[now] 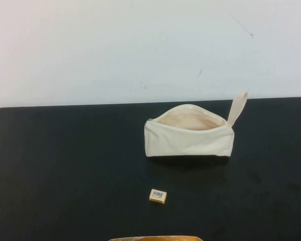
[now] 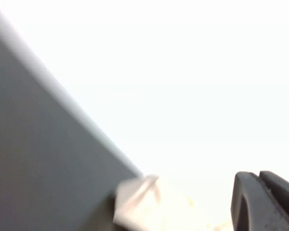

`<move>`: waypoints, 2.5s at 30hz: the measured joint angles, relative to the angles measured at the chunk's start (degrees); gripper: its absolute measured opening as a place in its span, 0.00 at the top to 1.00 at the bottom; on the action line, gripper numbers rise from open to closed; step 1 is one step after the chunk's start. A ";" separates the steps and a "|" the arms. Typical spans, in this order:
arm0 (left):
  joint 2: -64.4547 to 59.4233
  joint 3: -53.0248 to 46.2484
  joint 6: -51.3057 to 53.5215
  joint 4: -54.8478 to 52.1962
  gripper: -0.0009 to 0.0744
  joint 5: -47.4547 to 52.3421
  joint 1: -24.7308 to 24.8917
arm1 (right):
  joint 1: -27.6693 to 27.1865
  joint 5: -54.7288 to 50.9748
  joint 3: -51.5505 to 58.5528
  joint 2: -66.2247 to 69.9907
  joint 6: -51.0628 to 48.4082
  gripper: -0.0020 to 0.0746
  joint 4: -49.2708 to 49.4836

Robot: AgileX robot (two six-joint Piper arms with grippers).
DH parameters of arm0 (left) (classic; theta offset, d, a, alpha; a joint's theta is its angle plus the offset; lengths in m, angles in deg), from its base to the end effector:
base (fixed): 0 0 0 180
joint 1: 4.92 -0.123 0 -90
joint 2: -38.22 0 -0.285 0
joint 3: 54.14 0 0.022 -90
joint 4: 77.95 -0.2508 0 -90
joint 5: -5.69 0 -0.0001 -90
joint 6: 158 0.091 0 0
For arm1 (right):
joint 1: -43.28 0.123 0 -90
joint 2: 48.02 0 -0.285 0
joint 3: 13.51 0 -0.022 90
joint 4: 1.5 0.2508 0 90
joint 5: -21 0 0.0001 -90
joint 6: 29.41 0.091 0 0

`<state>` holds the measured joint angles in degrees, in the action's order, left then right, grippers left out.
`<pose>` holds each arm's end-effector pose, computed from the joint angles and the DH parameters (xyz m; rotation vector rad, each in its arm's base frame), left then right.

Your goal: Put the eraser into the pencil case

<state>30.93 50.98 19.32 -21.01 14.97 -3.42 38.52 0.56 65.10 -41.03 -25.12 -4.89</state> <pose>0.0525 -0.0138 0.2194 -0.6717 1.4527 -0.9405 0.0526 -0.0063 0.1737 0.1092 1.8474 -0.0635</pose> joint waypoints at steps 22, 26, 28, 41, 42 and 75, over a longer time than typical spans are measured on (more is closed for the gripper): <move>-64.77 53.30 30.44 -28.71 0.99 42.86 3.52 | 0.00 -0.10 0.00 0.00 0.00 0.98 0.00; -73.78 59.36 23.88 -38.63 0.99 42.98 10.87 | 0.00 -0.10 0.00 0.00 0.00 0.98 0.00; -78.16 62.30 19.05 -44.76 0.99 43.19 15.91 | 0.00 -0.10 0.00 0.00 0.00 0.98 0.00; -100.51 76.18 1.81 -60.89 0.95 43.33 34.95 | 0.00 -0.10 0.00 0.00 0.00 0.98 -0.10; -102.01 76.91 1.35 -60.62 0.92 43.44 35.35 | 0.00 -0.10 0.00 0.00 0.00 0.98 -0.10; -118.93 80.13 -4.05 -57.78 0.61 32.97 35.73 | 0.00 -0.10 0.00 0.00 0.00 0.98 -0.10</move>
<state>-88.00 131.11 15.27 -78.79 47.95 32.31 38.52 0.46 65.10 -41.03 -25.12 -4.99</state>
